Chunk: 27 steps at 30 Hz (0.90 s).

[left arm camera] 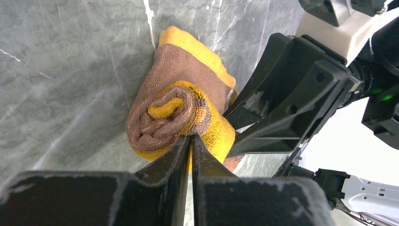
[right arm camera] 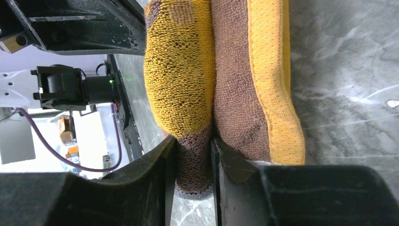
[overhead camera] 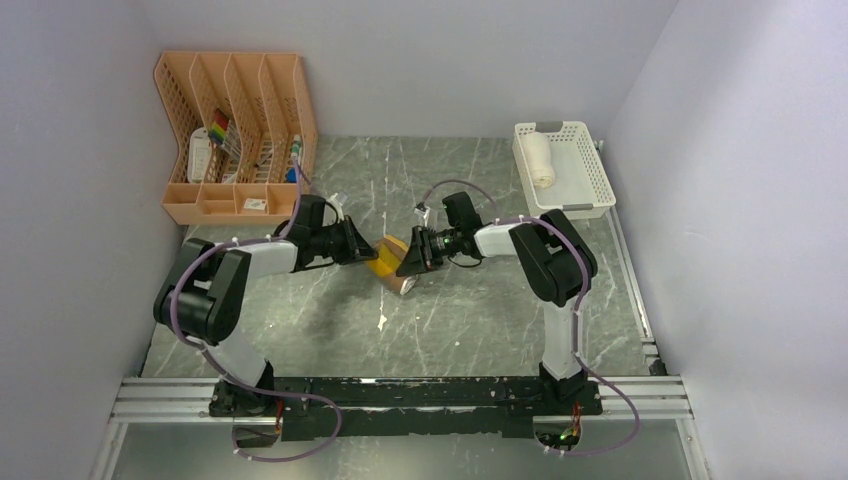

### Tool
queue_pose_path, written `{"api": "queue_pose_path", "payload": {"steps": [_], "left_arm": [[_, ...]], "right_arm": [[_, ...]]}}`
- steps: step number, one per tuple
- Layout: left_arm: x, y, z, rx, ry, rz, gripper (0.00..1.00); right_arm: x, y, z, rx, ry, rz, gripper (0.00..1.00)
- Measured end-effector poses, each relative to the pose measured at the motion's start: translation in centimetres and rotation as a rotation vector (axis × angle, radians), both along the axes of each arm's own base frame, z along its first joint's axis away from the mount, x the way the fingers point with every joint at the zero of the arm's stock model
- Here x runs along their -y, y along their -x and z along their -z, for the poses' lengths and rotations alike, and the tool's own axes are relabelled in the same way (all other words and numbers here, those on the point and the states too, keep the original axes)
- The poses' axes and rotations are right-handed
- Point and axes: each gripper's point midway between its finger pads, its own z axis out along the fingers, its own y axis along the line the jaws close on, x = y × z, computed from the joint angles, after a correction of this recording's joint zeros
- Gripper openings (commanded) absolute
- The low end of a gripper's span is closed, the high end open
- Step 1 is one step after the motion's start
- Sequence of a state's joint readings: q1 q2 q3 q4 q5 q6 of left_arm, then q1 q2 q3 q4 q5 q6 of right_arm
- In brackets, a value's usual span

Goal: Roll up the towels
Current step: Roll the towel at the center of the board.

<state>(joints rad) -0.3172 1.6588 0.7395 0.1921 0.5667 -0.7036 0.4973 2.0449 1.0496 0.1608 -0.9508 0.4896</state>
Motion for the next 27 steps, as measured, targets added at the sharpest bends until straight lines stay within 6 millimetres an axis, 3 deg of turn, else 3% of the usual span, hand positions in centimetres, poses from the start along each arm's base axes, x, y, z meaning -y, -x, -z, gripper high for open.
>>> {"api": "queue_pose_path", "payload": {"steps": [5, 10, 13, 16, 21, 24, 27], "left_arm": [[0.1, -0.5, 0.5, -0.01, -0.004, -0.001, 0.17], [0.2, -1.0, 0.5, -0.005, -0.012, -0.004, 0.17], [0.2, -1.2, 0.4, -0.001, -0.019, -0.006, 0.17], [0.1, -1.4, 0.5, 0.0, -0.027, -0.006, 0.17], [0.2, -1.7, 0.7, -0.006, -0.036, -0.002, 0.16], [0.2, -1.8, 0.9, -0.011, -0.042, 0.001, 0.17], [0.3, -2.0, 1.0, -0.014, -0.046, 0.004, 0.17]], "right_arm": [[0.3, -0.5, -0.1, 0.032, 0.047, 0.008, 0.52], [1.2, -1.7, -1.3, 0.153, 0.142, 0.04, 0.59], [1.9, -2.7, -2.6, 0.26, 0.202, 0.072, 0.61], [1.6, -3.3, -5.2, 0.423, 0.243, 0.087, 0.63], [-1.5, -1.4, -8.3, 0.68, 0.284, 0.009, 0.64], [-3.2, 0.6, -7.8, 0.751, 0.326, -0.063, 0.64], [-3.3, 1.2, -6.2, 0.773, 0.391, -0.094, 0.64]]}}
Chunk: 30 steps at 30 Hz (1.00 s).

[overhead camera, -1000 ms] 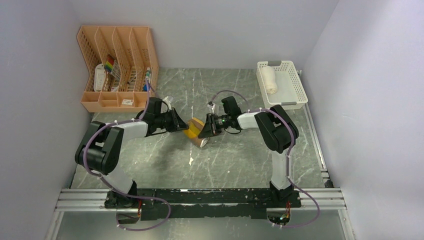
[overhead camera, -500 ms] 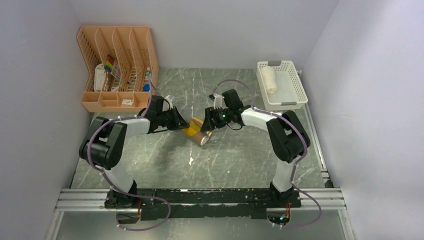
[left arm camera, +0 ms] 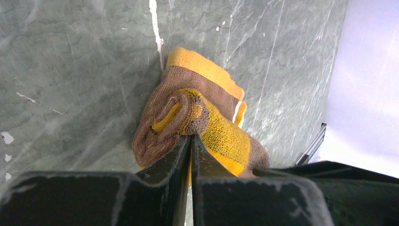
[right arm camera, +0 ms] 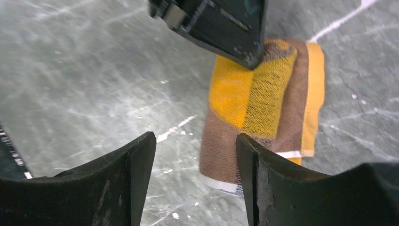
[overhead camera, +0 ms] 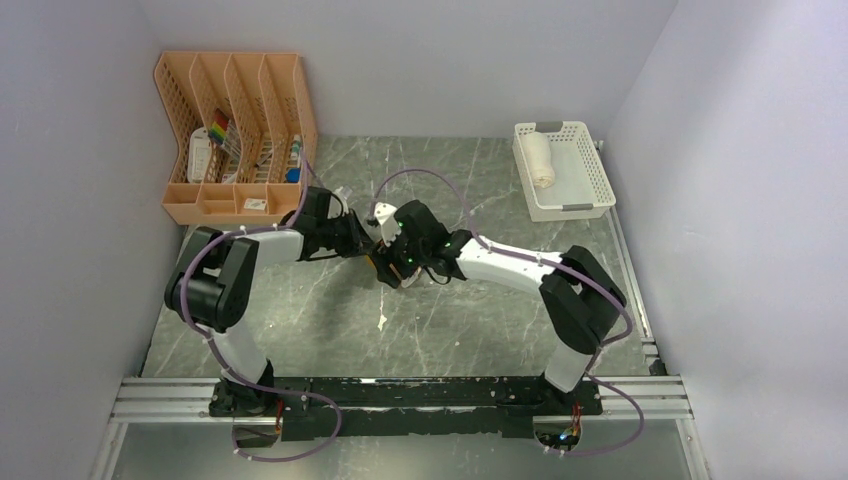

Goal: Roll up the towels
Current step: Roll the towel at the center of the board.

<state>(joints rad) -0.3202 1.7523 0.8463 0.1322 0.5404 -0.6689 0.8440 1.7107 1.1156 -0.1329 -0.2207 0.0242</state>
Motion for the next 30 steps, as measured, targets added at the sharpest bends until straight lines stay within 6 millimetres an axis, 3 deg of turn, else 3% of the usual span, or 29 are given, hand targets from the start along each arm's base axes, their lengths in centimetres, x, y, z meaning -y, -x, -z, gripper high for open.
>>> {"api": "queue_pose_path", "payload": {"steps": [4, 15, 21, 25, 30], "left_arm": [[0.1, -0.4, 0.1, -0.003, -0.006, 0.003, 0.17], [0.4, -1.2, 0.3, -0.035, -0.021, 0.004, 0.16], [0.6, -1.7, 0.1, -0.045, -0.032, 0.007, 0.16], [0.6, -2.4, -0.7, -0.036, -0.044, 0.001, 0.17], [0.3, -3.5, -3.2, 0.02, -0.064, -0.026, 0.17]], "right_arm": [[1.0, -0.6, 2.0, 0.023, 0.087, 0.037, 0.63], [1.3, -0.9, 4.2, 0.167, 0.256, 0.091, 0.52], [2.3, -1.9, 5.1, 0.216, 0.321, 0.159, 0.49], [2.8, -2.4, 5.2, 0.211, 0.324, 0.196, 0.48], [3.6, -3.6, 5.5, 0.107, 0.25, 0.241, 0.46]]}}
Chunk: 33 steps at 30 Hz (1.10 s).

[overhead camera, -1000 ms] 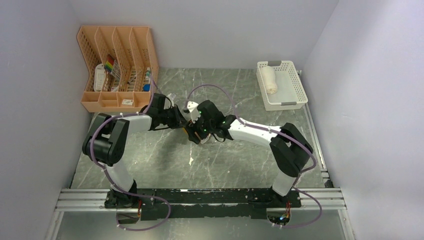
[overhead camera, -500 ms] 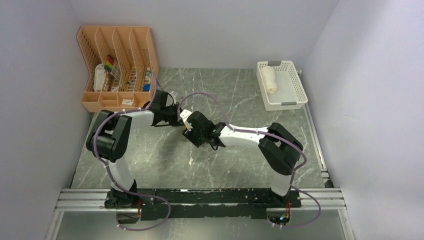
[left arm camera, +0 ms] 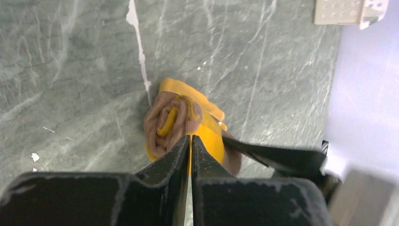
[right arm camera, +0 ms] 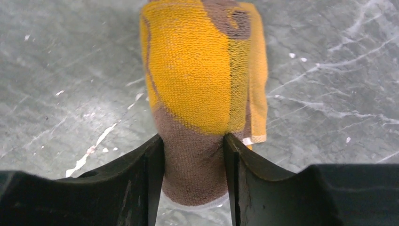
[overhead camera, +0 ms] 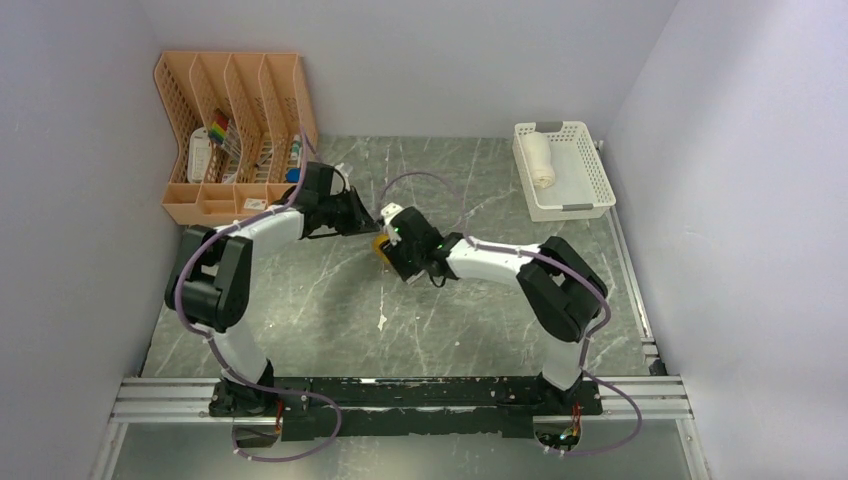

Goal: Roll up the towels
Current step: Roll the towel at the center of the board.

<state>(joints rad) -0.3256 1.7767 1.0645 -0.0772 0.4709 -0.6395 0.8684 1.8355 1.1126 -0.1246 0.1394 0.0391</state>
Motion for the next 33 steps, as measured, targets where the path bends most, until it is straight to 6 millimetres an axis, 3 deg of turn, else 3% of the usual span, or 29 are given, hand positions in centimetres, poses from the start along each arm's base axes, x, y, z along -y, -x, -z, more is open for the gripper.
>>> {"api": "queue_pose_path", "payload": {"steps": [4, 7, 14, 25, 33], "left_arm": [[-0.1, -0.3, -2.6, 0.063, 0.014, -0.009, 0.18], [-0.1, 0.2, -3.2, 0.088, 0.032, -0.007, 0.19], [0.1, 2.6, -0.7, 0.024, 0.076, 0.024, 0.19], [1.9, 1.8, -0.2, 0.048, 0.161, 0.069, 0.19], [2.7, 1.7, 2.3, 0.005, 0.163, 0.079, 0.19]], "right_arm": [[1.1, -1.6, 0.0, -0.101, -0.115, 0.041, 0.45], [1.4, -2.0, 0.0, -0.164, -0.186, 0.045, 0.43], [1.1, -2.1, 0.1, -0.285, -0.311, 0.03, 0.42], [1.0, -2.4, 0.1, -0.379, -0.407, 0.017, 0.42], [1.8, -2.8, 0.2, -0.36, -0.339, 0.041, 0.62]]}}
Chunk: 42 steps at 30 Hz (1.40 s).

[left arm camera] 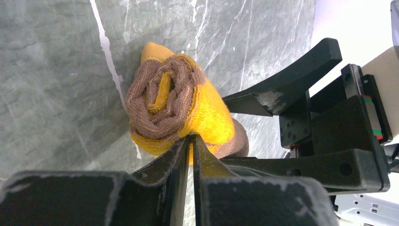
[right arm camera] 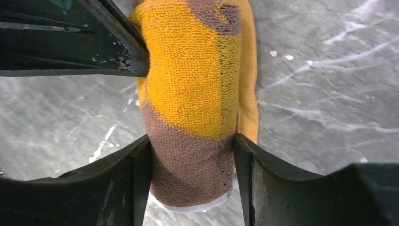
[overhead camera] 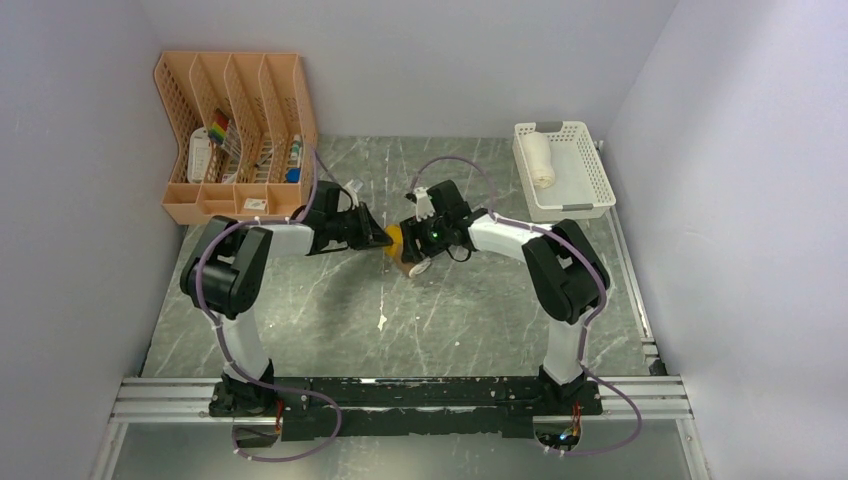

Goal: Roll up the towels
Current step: Roll the towel at the center of the board.

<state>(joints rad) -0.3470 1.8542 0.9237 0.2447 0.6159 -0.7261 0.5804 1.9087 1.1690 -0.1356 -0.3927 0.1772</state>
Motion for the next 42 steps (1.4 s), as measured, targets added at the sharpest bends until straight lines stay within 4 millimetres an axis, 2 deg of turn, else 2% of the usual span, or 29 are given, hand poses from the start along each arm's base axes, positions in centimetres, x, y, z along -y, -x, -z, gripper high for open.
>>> {"api": "queue_pose_path", "payload": {"steps": [5, 12, 15, 20, 26, 33, 42], "left_arm": [[0.8, 0.0, 0.0, 0.004, 0.001, 0.017, 0.19], [1.6, -0.7, -0.5, 0.021, -0.001, 0.027, 0.19], [1.7, -1.0, -0.6, 0.024, -0.008, 0.028, 0.19], [1.8, -1.6, -0.8, 0.027, -0.023, 0.025, 0.19], [2.0, -1.9, -0.5, 0.017, -0.035, 0.024, 0.19], [2.3, -1.8, 0.0, -0.001, -0.05, 0.03, 0.19], [2.6, -2.0, 0.2, -0.008, -0.056, 0.034, 0.19]], "right_arm": [[1.0, 0.0, -0.1, 0.1, 0.146, 0.006, 0.73], [-0.6, 1.2, -4.5, 0.346, 0.247, -0.035, 0.77], [-0.6, 0.8, -5.0, 0.392, 0.272, -0.023, 0.77], [0.3, 0.1, -4.1, 0.407, 0.35, 0.009, 0.78], [-0.1, 0.1, -2.6, 0.411, 0.411, 0.012, 0.83], [-0.6, -0.1, -2.2, 0.451, 0.472, 0.057, 0.82], [0.3, -0.5, 0.1, 0.431, 0.541, 0.129, 0.82]]}}
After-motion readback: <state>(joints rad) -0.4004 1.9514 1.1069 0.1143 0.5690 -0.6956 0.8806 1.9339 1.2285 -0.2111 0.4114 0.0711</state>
